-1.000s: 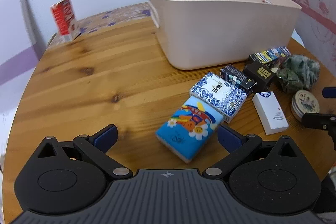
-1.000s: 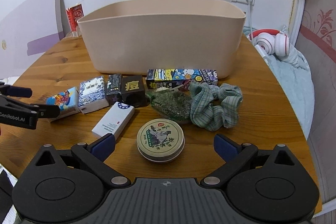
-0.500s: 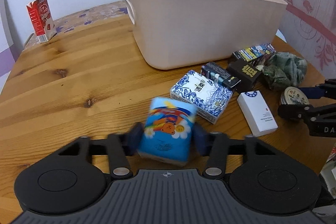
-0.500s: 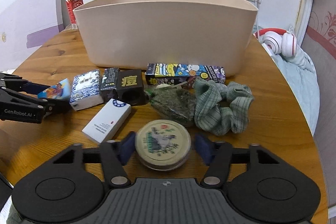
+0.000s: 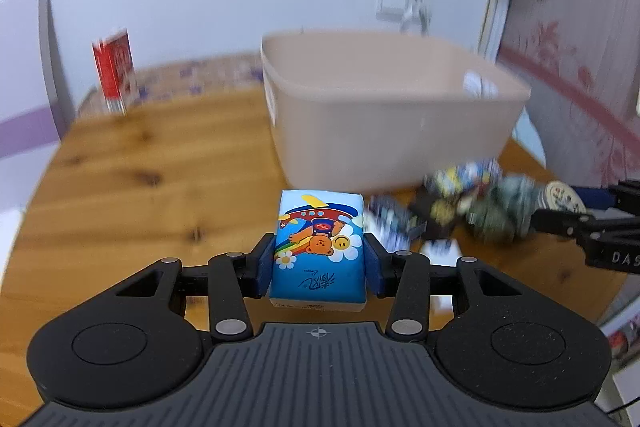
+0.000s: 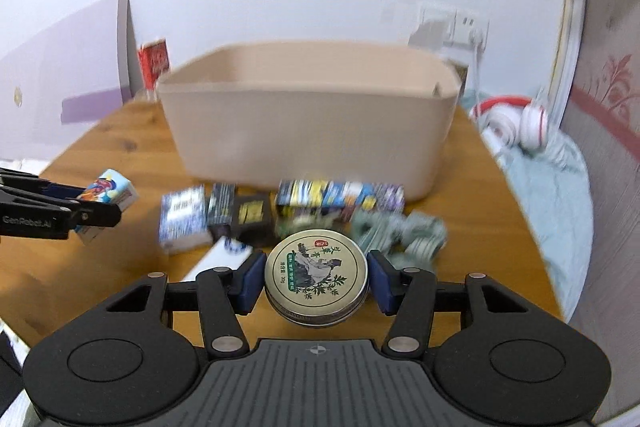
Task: Organize objects
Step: 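Grasp the tissue pack with the left tool while the right tool grasps the round tin, drop both into basket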
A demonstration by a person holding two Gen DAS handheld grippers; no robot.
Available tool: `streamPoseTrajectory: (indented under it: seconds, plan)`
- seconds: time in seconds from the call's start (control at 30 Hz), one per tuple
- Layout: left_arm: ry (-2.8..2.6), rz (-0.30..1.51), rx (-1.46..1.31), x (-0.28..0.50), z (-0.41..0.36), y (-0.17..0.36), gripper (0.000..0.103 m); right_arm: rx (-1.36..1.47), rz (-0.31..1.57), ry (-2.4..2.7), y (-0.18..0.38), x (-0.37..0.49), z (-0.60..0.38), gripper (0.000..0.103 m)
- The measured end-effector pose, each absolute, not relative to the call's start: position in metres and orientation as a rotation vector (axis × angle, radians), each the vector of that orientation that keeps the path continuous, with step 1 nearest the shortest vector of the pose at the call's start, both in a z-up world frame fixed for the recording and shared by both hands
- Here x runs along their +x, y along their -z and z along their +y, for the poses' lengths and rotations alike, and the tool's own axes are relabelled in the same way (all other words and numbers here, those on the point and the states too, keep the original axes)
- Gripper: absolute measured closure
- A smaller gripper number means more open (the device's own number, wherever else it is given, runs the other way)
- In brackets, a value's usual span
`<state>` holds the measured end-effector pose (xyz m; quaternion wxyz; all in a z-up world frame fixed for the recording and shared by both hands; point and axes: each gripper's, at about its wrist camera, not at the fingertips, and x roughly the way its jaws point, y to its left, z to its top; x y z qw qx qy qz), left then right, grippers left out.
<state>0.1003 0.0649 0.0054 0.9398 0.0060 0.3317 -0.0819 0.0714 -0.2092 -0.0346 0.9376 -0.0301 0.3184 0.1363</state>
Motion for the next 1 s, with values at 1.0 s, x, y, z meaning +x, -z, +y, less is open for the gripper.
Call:
streamPoseTrajectory:
  seconds: [1.0]
  plan:
    - [0.092,0.831,0.058,0.291,-0.01,-0.007,0.056,-0.134,0.676,-0.258,0.006,0.249,-0.21,0.051]
